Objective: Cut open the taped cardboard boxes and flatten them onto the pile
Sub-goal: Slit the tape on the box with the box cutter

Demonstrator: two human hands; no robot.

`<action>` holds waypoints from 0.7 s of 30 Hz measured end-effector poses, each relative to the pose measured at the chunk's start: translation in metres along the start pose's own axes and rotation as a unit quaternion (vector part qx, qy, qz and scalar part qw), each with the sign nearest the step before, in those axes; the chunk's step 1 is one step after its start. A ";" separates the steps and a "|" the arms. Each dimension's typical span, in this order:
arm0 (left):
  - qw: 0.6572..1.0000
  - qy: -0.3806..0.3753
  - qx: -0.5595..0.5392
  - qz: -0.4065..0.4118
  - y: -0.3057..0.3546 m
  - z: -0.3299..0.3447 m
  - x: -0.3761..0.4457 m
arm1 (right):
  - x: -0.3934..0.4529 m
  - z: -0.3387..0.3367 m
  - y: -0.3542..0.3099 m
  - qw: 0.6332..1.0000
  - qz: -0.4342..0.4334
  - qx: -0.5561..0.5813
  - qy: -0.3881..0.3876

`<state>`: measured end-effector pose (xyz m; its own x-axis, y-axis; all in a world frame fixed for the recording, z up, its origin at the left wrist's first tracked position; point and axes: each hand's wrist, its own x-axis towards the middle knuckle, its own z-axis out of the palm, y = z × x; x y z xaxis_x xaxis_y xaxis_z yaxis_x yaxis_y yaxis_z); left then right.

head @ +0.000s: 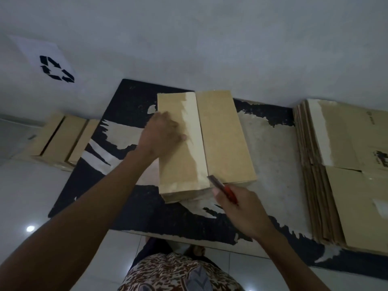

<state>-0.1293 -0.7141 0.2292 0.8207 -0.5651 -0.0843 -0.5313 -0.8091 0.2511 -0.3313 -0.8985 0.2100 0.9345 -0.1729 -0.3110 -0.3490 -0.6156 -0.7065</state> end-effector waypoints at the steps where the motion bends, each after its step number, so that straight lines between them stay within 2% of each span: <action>1: 0.996 -0.037 0.074 0.042 0.006 0.001 -0.008 | 0.000 -0.003 0.006 0.999 -0.013 -0.035 0.015; 3: 0.987 -0.093 0.108 0.078 0.020 0.008 -0.031 | -0.002 -0.010 0.017 0.996 -0.036 -0.073 0.039; 5: 0.983 -0.157 0.075 0.060 0.030 0.022 -0.053 | -0.003 -0.009 0.028 0.988 -0.061 -0.131 0.051; 9: 0.987 -0.133 0.066 0.055 0.035 0.026 -0.065 | -0.005 0.003 0.037 0.968 -0.104 -0.219 0.072; 11: 0.985 -0.146 0.061 0.062 0.034 0.021 -0.062 | -0.004 0.008 0.037 0.958 -0.123 -0.241 0.097; 14: 0.980 -0.169 0.077 0.077 0.032 0.020 -0.061 | -0.001 0.016 0.033 0.945 -0.158 -0.247 0.144; 21: 0.976 -0.196 0.058 0.075 0.033 0.019 -0.062 | 0.006 0.028 0.022 0.932 -0.180 -0.263 0.175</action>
<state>-0.2013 -0.7087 0.2246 0.6012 -0.6782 -0.4226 -0.6780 -0.7128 0.1794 -0.3351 -0.8916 0.1754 0.9820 -0.0664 0.1770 -0.0129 -0.9576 -0.2878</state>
